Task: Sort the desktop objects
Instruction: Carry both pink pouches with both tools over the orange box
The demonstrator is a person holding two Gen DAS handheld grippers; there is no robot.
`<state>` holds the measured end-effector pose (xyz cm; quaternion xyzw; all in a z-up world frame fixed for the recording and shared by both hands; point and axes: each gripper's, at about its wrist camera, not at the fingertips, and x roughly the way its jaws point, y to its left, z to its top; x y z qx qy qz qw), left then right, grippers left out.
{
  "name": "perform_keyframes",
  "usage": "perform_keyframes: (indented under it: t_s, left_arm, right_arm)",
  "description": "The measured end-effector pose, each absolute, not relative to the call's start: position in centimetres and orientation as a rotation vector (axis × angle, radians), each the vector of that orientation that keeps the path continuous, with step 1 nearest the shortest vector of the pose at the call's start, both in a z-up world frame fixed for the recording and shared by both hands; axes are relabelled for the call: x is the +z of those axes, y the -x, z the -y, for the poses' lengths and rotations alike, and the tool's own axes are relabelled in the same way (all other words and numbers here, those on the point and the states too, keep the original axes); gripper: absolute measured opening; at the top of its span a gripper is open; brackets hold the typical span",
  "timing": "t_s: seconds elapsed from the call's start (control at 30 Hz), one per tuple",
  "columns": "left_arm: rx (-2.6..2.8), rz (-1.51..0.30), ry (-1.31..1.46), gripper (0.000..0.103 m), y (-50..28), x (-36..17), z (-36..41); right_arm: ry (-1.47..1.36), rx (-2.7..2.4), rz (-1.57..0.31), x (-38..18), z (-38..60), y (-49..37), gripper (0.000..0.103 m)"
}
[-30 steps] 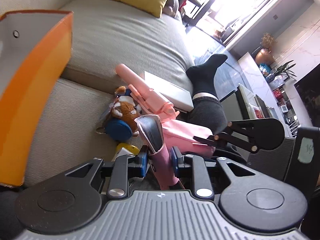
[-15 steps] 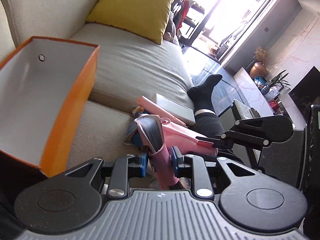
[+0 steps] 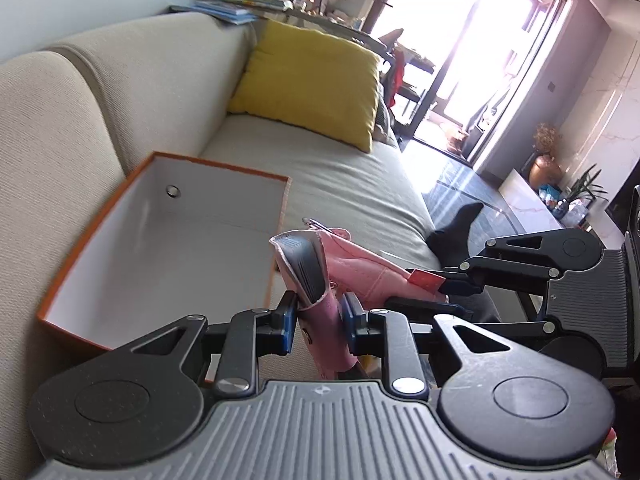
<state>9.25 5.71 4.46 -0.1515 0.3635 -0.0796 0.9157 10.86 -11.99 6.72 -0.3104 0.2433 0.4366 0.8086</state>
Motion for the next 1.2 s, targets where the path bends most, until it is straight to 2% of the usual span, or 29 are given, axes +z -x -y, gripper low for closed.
perform_keyframes:
  t_s: [0.47, 1.2]
  left_arm:
    - [0.034, -0.743, 0.444, 0.027, -11.4, 3.6, -12.5]
    - [0.264, -0.873, 0.694, 0.027, -24.2, -7.2, -17.1]
  right_arm:
    - [0.71, 1.039, -0.463, 7.7, 3.7, -14.8, 0.02]
    - [0.798, 1.186, -0.691, -1.0, -5.5, -30.0, 0.02]
